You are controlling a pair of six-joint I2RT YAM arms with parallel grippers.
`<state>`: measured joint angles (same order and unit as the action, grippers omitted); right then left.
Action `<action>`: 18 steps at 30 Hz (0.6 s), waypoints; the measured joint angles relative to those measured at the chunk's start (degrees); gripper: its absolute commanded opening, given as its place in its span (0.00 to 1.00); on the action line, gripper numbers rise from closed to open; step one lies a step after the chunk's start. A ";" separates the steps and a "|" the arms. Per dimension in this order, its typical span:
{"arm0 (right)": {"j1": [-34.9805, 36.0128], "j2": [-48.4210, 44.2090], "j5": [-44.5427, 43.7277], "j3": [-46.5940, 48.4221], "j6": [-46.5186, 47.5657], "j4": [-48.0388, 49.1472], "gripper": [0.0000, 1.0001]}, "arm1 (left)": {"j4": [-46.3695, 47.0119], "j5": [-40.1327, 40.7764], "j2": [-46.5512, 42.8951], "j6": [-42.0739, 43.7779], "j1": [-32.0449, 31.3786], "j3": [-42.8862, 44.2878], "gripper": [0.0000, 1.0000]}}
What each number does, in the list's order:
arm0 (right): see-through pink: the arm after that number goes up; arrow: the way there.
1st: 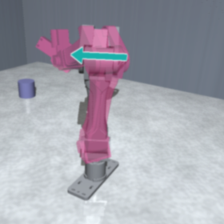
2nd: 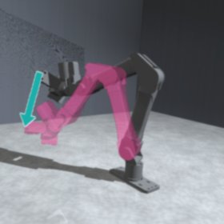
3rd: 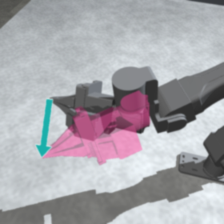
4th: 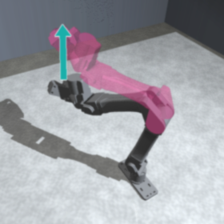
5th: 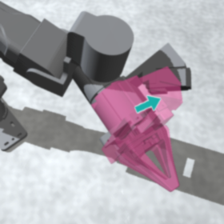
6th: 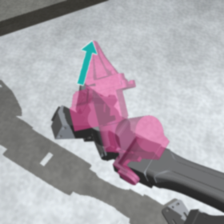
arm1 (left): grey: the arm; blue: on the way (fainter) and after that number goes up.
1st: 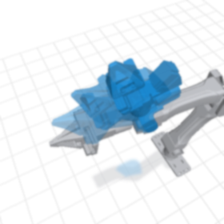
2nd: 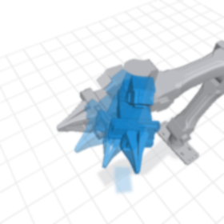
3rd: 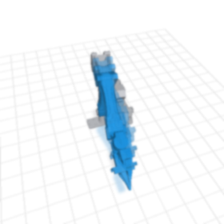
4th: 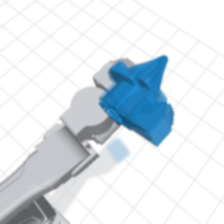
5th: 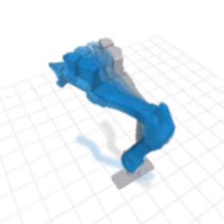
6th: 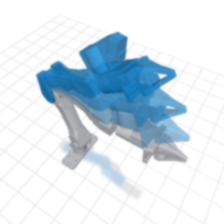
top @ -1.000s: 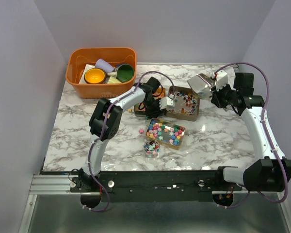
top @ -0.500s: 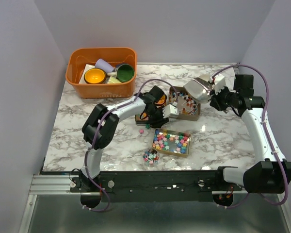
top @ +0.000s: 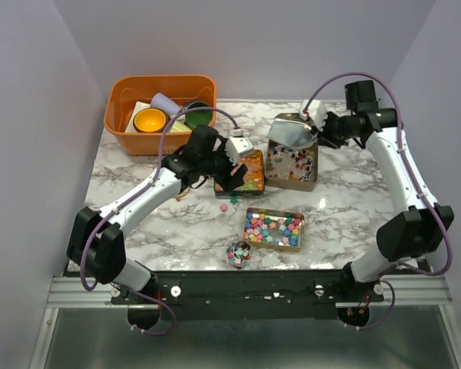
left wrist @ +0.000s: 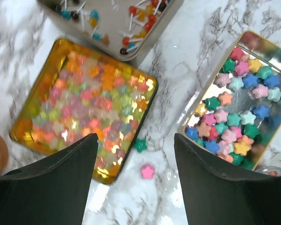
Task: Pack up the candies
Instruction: Move the storage box to the center of the board, then scoop the fake candies from the storage box.
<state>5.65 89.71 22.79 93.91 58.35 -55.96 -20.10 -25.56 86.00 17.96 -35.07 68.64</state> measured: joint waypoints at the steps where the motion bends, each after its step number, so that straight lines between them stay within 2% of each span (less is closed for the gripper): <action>1: 2.27 1.42 -0.87 1.70 2.29 -1.20 0.01 | 0.96 -0.04 -1.55 -2.69 1.73 -2.01 0.77; 4: 7.04 5.22 -2.95 6.21 7.82 -3.80 0.01 | 3.58 -0.28 -3.52 -9.88 7.37 -7.56 0.77; 8: 14.43 14.86 -8.66 17.81 16.59 -9.27 0.01 | 5.01 1.05 -3.61 -19.96 16.04 -13.64 0.77; 9: 15.45 17.03 -9.81 20.35 18.08 -10.45 0.01 | 5.05 1.46 -3.67 -21.18 16.76 -14.36 0.80; 13: 19.15 26.05 -17.33 30.62 24.87 -15.39 0.01 | 5.55 4.11 -5.42 -26.34 17.86 -16.79 0.82; 18: 21.40 31.04 -25.97 34.56 30.16 -17.84 0.01 | 7.37 5.49 -6.97 -30.73 19.52 -18.34 0.82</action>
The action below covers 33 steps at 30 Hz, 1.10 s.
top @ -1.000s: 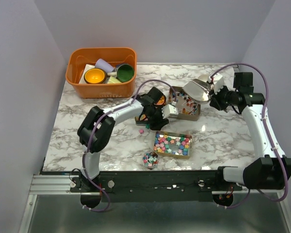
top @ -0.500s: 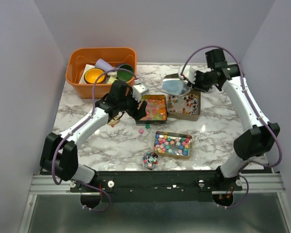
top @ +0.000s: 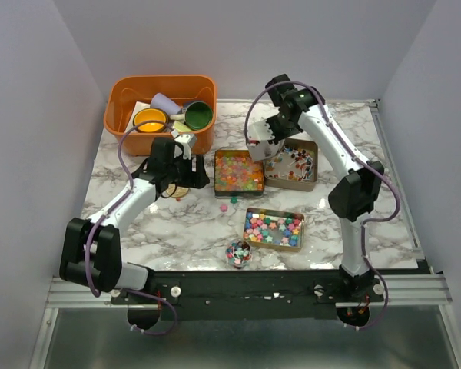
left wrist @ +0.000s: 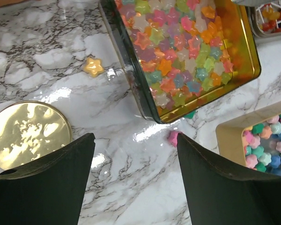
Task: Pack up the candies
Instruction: Scoop the fake candies from the storage box.
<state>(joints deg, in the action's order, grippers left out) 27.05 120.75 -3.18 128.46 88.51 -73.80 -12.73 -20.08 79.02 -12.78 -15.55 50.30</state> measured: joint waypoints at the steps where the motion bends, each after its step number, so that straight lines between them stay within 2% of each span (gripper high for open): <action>1: 0.28 0.33 -1.11 0.11 0.57 -0.22 0.01 | 0.33 0.20 0.00 -0.59 0.33 -0.24 0.82; 4: 1.79 1.53 -6.05 0.33 3.17 -1.18 0.01 | 1.05 0.24 0.00 -1.44 0.83 -0.81 0.82; 14: 7.26 5.53 -14.16 1.57 6.14 -1.75 0.01 | 5.33 -0.15 1.90 -4.13 0.92 -3.54 0.78; 25: 10.08 8.09 -18.45 1.16 7.13 -0.31 0.01 | 9.09 -2.60 4.70 -6.12 0.24 -7.02 0.75; 33: 10.99 9.11 -18.69 -0.15 6.84 0.59 0.01 | 11.67 -4.31 9.62 -8.02 -3.80 -8.31 0.66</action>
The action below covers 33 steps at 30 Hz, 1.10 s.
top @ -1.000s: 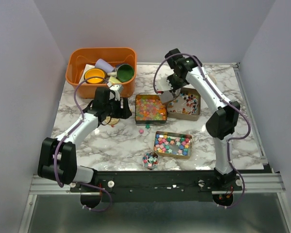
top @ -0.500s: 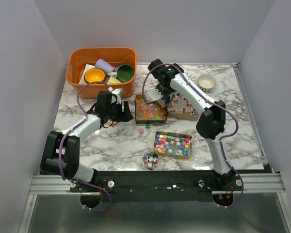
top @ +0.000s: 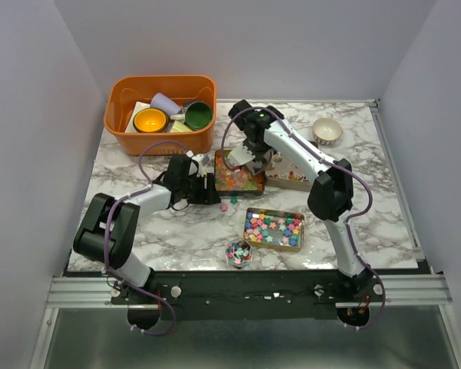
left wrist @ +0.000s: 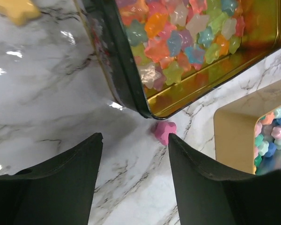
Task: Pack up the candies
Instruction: Scoop the fake candies from the storage box.
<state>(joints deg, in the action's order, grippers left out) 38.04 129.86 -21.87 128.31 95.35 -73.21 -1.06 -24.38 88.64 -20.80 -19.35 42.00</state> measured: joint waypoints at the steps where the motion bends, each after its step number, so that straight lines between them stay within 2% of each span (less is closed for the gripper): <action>1: 0.00 0.00 0.00 -0.26 -0.22 0.17 0.01 | 0.24 -0.31 0.87 -0.26 -0.63 0.07 0.65; 9: -0.22 1.11 1.81 -1.60 -3.69 0.98 0.01 | 4.20 -3.26 6.16 -2.49 -1.64 2.60 0.60; 20: -0.28 3.58 8.41 -2.80 -8.33 1.57 0.01 | 5.55 -5.40 7.85 -3.26 -0.87 3.21 0.59; 26: -0.59 4.37 14.75 -2.84 -12.79 1.99 0.01 | 5.64 -6.21 8.85 -3.21 -0.74 4.17 0.59; 33: -1.66 1.36 20.63 -8.57 -16.96 6.88 0.01 | 4.76 -6.36 9.09 -2.36 -0.72 4.81 0.59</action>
<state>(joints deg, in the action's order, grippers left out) 36.38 131.22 -1.23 119.74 78.39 -66.32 3.70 -30.74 97.73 -23.16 -20.08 46.81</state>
